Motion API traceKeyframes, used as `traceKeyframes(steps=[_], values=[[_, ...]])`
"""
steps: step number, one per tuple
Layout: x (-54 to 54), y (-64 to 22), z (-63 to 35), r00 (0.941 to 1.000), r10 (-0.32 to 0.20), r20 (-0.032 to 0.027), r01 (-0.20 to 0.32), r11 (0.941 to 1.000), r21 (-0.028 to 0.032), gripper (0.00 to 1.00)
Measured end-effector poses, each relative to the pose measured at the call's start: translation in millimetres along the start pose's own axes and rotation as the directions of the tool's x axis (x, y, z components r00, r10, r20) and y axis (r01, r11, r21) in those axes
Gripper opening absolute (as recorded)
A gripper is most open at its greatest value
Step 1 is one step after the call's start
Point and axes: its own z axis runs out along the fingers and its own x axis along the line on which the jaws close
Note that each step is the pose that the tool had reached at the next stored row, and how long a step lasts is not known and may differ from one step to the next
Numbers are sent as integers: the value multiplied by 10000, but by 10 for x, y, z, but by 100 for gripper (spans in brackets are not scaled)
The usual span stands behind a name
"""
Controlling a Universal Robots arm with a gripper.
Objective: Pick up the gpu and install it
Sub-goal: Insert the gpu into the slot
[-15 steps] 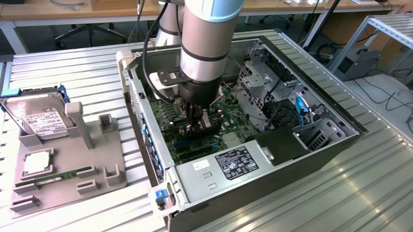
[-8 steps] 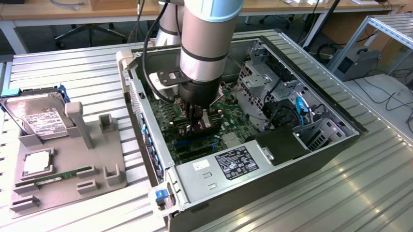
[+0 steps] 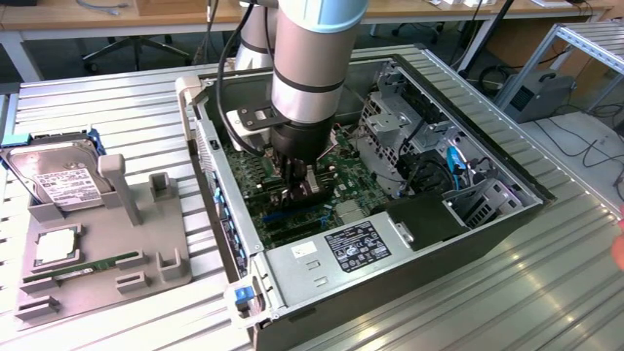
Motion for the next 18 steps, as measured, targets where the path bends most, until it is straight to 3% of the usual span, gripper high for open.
traceKeyframes(steps=[9,18], values=[[-2,11,-3,10000,0,0,0,10000,-1,27],[-6,14,11,9999,-1,102,1,10000,0,27]])
